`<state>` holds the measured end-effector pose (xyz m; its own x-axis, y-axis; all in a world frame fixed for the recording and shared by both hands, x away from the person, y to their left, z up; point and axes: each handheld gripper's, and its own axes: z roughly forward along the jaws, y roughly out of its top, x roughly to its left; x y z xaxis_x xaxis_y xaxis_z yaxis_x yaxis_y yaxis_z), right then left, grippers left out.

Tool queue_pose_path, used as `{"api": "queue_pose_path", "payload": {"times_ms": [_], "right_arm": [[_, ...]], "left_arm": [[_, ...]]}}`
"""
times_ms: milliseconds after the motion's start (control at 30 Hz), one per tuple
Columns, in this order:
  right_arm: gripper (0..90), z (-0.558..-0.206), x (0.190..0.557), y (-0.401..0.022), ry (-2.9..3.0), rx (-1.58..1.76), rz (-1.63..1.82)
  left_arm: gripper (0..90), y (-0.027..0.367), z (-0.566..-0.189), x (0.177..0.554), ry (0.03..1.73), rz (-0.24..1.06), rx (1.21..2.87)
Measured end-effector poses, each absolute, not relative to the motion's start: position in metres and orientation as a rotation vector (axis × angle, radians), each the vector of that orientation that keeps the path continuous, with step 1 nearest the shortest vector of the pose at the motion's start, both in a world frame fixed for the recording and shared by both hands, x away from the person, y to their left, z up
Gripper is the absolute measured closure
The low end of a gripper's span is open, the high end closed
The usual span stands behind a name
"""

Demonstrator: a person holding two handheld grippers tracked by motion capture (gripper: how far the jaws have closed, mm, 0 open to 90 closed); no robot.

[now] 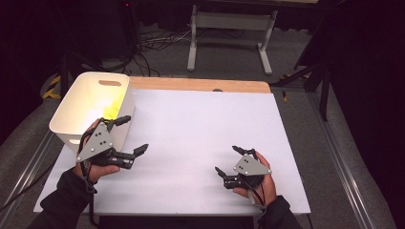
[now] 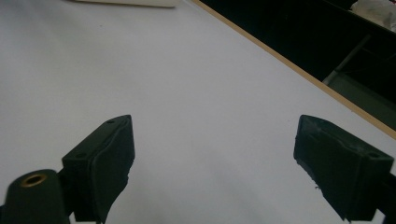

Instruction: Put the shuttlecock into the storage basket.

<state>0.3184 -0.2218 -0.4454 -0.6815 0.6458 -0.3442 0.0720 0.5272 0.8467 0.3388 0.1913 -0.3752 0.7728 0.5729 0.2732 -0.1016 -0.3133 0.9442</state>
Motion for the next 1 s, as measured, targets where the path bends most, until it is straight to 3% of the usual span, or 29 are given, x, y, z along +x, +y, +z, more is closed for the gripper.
{"api": "queue_pose_path", "payload": {"times_ms": [1000], "right_arm": [[13.4, -0.445, 0.316, -0.220, 2.116, 0.571, 1.134]], "left_arm": [[7.0, 0.180, -0.423, 0.329, 0.327, 0.696, 1.899]]}}
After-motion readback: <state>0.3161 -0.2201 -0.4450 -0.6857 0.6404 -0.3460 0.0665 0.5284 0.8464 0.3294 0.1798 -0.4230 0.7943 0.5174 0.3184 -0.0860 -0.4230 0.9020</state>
